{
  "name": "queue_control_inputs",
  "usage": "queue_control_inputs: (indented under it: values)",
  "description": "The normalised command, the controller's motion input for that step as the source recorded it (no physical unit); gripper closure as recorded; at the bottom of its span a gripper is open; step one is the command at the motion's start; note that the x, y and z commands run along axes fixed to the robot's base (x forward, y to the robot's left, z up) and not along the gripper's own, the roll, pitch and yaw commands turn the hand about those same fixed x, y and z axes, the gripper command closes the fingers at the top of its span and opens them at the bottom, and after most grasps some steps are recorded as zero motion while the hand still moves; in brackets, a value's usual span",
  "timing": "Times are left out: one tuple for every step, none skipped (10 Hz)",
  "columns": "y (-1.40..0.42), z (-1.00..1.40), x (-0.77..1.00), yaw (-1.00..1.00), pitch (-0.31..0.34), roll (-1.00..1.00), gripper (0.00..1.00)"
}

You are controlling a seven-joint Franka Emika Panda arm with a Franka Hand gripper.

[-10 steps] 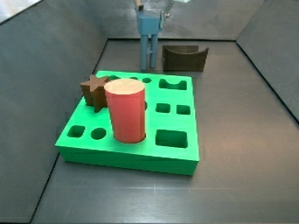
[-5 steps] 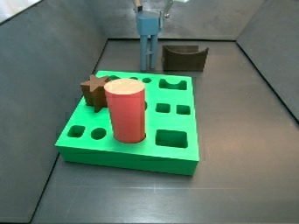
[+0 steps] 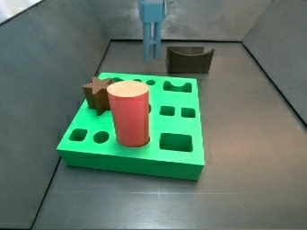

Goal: Pick up the 3 prong object. Move up. Move to above the board. Insert the 3 prong object.
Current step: Move up, then move to above the board.

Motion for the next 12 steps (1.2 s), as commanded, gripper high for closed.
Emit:
queue_control_inputs:
  values:
    - [0.01,0.22,0.02,0.02,0.061,-0.06,1.0]
    - [-0.2,1.0,-0.03,-0.23,0.303,0.2,1.0]
    - [-0.2,1.0,-0.03,-0.23,0.303,0.19,1.0]
    - [-0.17,1.0,-0.03,-0.17,0.258,0.18,1.0]
    - [-0.15,1.0,-0.02,-0.1,0.2,0.14,1.0]
    - [-0.13,1.0,-0.01,-0.05,0.154,0.11,1.0]
    - [-0.12,1.0,-0.01,-0.02,0.12,0.08,1.0]
    - [-0.11,1.0,0.0,-0.01,0.109,0.06,1.0]
    - [-0.08,0.86,0.01,0.0,0.1,0.04,1.0]
    - [-0.06,0.74,0.01,0.01,0.097,0.02,1.0]
    - [-0.03,0.46,0.01,0.02,0.096,0.0,1.0]
    - [-0.02,0.36,0.02,0.02,0.092,-0.01,1.0]
